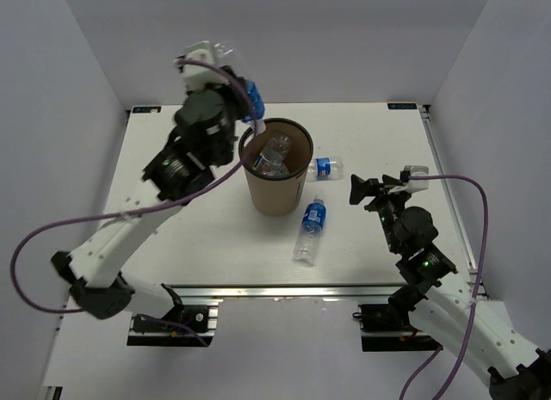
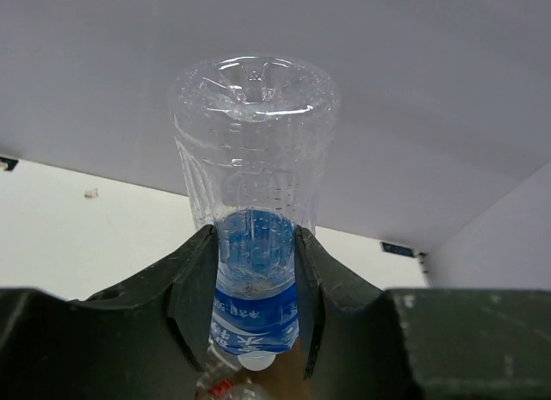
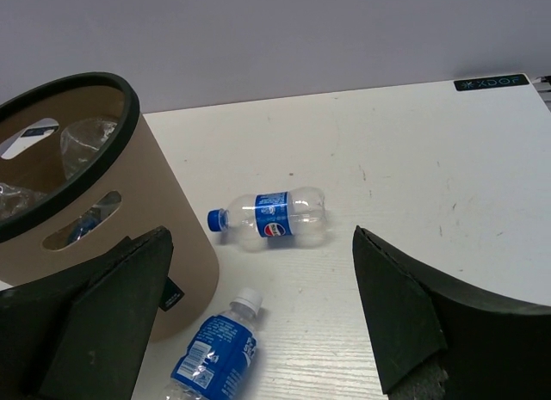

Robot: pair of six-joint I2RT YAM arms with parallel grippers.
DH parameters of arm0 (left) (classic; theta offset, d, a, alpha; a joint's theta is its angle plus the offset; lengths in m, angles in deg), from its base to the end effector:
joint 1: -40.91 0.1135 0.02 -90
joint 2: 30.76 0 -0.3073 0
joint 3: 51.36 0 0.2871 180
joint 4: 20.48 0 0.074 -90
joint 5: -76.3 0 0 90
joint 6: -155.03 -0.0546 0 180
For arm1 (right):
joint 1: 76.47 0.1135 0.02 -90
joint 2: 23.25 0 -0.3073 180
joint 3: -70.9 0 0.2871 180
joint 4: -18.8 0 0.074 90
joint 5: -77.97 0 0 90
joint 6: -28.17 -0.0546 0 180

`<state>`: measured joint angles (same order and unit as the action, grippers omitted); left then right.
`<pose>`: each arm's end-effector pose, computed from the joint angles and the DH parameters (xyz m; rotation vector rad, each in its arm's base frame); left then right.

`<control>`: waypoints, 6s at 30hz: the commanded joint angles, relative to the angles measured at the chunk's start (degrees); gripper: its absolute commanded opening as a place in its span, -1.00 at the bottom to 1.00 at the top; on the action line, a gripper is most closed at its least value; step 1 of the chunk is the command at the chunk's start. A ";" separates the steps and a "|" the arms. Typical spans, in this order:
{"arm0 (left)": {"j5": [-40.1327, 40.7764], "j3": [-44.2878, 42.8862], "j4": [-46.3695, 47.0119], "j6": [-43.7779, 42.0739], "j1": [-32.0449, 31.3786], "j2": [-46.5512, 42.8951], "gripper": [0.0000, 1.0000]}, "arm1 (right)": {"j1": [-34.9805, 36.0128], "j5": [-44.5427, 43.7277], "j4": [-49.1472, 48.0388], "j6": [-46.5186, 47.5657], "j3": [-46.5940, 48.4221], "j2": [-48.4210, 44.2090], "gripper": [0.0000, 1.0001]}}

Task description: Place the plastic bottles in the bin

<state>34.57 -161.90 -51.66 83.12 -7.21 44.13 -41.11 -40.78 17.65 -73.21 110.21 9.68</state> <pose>0.2194 -0.1837 0.5861 -0.2868 1.4989 -0.2956 0.1524 0.0759 0.3284 0.1099 1.4587 0.3051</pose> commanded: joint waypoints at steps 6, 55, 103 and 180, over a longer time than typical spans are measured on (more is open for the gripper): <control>2.79 -4.01 -1.10 -10.26 -0.13 14.75 -0.66 | -0.20 -4.38 -0.68 1.18 -0.35 -1.38 0.79; -19.18 48.03 -6.02 21.90 29.05 -15.30 0.96 | -0.20 20.14 -6.38 -36.61 4.13 47.75 0.69; -19.44 49.96 -5.23 20.50 29.75 -16.45 0.96 | 1.38 38.76 -62.45 17.79 30.07 61.55 -0.45; -20.15 50.31 -5.67 20.06 29.75 -14.51 0.96 | 1.82 26.12 -1.02 14.81 39.03 65.25 -0.96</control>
<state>14.31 -111.87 -57.41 103.71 22.10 29.92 -38.14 -7.12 -0.20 -58.89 155.80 68.54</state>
